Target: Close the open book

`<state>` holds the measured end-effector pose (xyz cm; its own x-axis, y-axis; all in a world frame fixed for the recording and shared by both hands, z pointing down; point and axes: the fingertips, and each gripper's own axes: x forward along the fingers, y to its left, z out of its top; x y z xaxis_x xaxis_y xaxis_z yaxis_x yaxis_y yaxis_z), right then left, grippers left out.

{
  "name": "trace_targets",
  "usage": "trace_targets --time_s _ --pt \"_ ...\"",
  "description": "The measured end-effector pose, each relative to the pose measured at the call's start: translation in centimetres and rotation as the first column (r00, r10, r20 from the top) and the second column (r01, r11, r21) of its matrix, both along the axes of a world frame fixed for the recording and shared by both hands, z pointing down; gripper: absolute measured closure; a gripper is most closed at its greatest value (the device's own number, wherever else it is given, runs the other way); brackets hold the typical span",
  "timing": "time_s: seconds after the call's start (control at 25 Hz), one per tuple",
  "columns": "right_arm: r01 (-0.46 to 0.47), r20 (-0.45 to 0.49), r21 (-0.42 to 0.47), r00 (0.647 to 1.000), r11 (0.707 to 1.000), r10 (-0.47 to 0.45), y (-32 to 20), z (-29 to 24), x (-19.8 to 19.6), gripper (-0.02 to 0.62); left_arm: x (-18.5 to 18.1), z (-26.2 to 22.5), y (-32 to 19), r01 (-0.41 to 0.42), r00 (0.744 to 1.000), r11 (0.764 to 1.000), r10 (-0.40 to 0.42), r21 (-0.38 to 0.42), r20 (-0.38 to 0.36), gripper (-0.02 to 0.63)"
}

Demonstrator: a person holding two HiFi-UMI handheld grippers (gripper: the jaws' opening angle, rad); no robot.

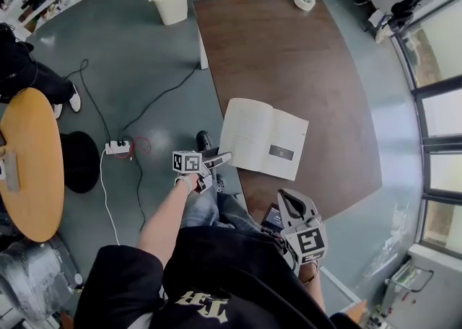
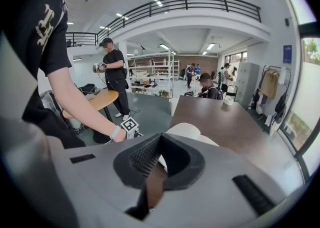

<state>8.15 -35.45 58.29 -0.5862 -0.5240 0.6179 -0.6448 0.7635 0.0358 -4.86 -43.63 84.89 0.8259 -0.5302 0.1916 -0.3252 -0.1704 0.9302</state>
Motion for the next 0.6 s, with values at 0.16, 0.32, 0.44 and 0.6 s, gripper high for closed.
trace_targets --time_s 0.16,0.32,0.44,0.6 --pt "0.007 0.005 -0.001 1.0 1.0 -0.007 -0.1 0.1 -0.2 0.607 -0.4 -0.9 0.1 0.019 1.0 1.0 -0.019 -0.001 -0.018 0.255" --pt "0.002 0.019 0.001 1.0 1.0 -0.002 -0.1 -0.1 -0.3 0.607 -1.3 -1.6 0.2 0.029 1.0 0.999 -0.029 0.019 0.002 0.352" --pt "-0.007 0.027 0.0 1.0 1.0 0.007 -0.2 0.0 0.1 0.607 -1.8 -2.4 0.0 0.056 0.998 0.998 -0.055 0.024 -0.016 0.408" --pt "-0.027 0.036 0.001 0.999 1.0 0.027 -0.5 -0.2 0.5 0.607 -1.8 -3.8 0.4 0.044 0.998 0.998 -0.042 0.038 -0.05 0.462"
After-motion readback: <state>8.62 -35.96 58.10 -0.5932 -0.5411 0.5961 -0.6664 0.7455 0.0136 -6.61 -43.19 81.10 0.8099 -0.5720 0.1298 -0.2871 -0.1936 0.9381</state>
